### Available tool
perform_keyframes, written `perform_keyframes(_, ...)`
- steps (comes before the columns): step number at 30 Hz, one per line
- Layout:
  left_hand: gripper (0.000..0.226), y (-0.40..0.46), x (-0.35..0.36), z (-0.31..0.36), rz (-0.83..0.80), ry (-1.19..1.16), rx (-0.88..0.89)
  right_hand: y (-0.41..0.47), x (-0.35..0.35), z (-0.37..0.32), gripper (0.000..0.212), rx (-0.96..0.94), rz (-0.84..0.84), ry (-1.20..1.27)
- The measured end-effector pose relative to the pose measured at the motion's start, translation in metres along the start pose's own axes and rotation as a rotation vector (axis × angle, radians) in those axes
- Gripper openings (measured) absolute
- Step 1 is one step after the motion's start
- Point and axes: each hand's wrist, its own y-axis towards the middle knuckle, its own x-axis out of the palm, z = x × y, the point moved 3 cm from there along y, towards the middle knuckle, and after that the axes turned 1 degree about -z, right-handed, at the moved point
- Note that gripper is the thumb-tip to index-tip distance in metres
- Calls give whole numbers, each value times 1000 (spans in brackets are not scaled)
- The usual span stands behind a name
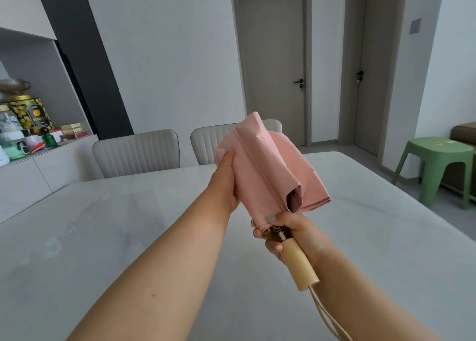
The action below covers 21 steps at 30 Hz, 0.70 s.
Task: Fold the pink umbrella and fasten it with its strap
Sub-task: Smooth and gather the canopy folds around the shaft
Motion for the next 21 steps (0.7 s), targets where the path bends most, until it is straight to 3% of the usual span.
perform_keyframes(2,81,0,-10,19,270,248,83,1,-4,-1,53,-43,35,-71)
perform_keyframes(4,67,-3,-11,52,456,497,336,1,-6,-4,49,-83,54,-134)
perform_keyframes(6,47,-8,1,86,407,687,604,0,-6,-5,48,-96,57,-183)
perform_keyframes(8,49,-15,15,108,306,882,699,-1,-4,-6,48,-97,47,-227)
perform_keyframes(10,55,-14,23,118,177,997,609,-3,-2,-7,45,-97,40,-266)
perform_keyframes(14,79,-9,19,123,3,1009,370,-4,-2,-6,47,-92,33,-331)
perform_keyframes(16,72,-13,20,125,-79,919,364,-5,-1,-6,46,-89,19,-331)
perform_keyframes(19,37,-25,21,129,-269,684,341,-4,1,-5,35,-75,-14,-303)
perform_keyframes(21,27,-31,19,130,-350,556,318,-4,-1,-5,34,-74,-19,-286)
